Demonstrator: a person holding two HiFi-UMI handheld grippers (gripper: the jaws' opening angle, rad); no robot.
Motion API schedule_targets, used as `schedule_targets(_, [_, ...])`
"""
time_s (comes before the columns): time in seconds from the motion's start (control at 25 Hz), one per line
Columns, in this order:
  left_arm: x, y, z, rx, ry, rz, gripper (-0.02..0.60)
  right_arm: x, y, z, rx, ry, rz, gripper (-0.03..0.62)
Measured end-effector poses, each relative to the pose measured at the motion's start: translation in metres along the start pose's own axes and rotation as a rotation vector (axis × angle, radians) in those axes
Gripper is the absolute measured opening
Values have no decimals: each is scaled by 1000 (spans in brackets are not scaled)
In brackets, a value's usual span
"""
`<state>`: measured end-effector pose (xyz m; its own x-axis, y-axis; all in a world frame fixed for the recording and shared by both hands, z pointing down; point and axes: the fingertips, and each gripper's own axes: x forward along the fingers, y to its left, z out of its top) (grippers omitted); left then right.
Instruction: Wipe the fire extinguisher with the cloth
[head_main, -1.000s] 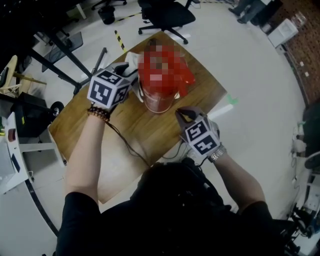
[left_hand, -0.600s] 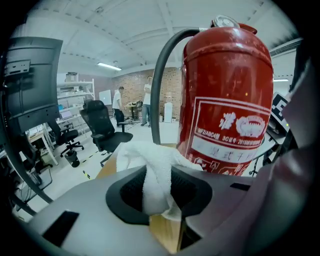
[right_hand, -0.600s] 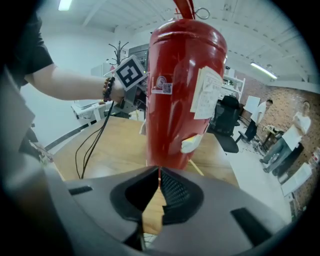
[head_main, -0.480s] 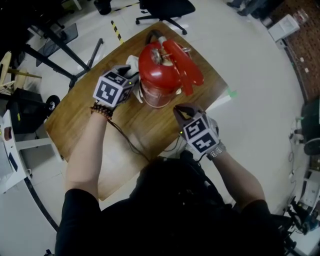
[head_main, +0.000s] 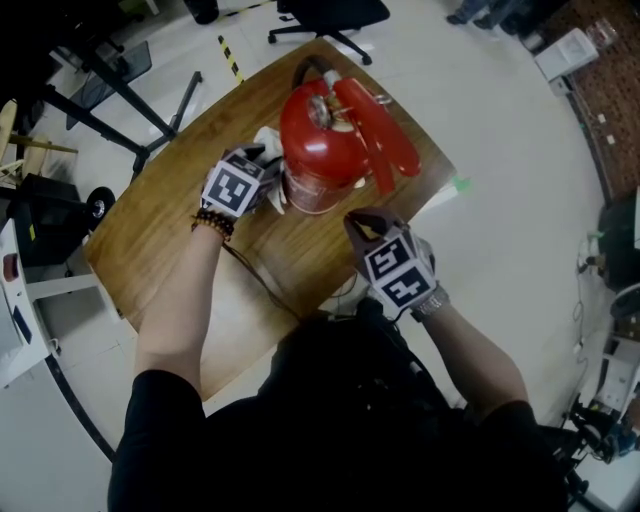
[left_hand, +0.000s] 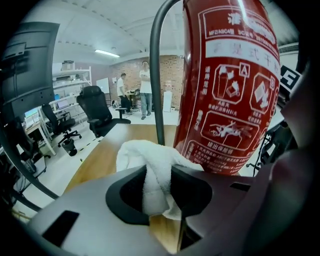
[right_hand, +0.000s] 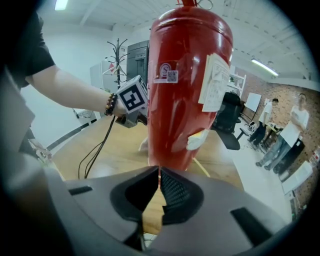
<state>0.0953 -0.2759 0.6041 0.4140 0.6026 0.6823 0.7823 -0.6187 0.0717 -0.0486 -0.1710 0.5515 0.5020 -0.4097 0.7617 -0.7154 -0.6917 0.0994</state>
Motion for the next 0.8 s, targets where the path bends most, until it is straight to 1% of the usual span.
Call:
schedule_targets(0.16, [14,9,-22,12,46,33,96,0,0,-1,2,4,-2,28])
schedule_targets(0.48, [31,7,-51,4,107,46,95,0,2,-3,5,4,-3,28])
schedule_targets(0.68, [34,4,-57,-5,123,57,95,-3,4,-4,2,1,-1,28])
schedule_targets(0.8, [36,6,-63,9,156,71,97,-4,7,-2,1,-2,0,28])
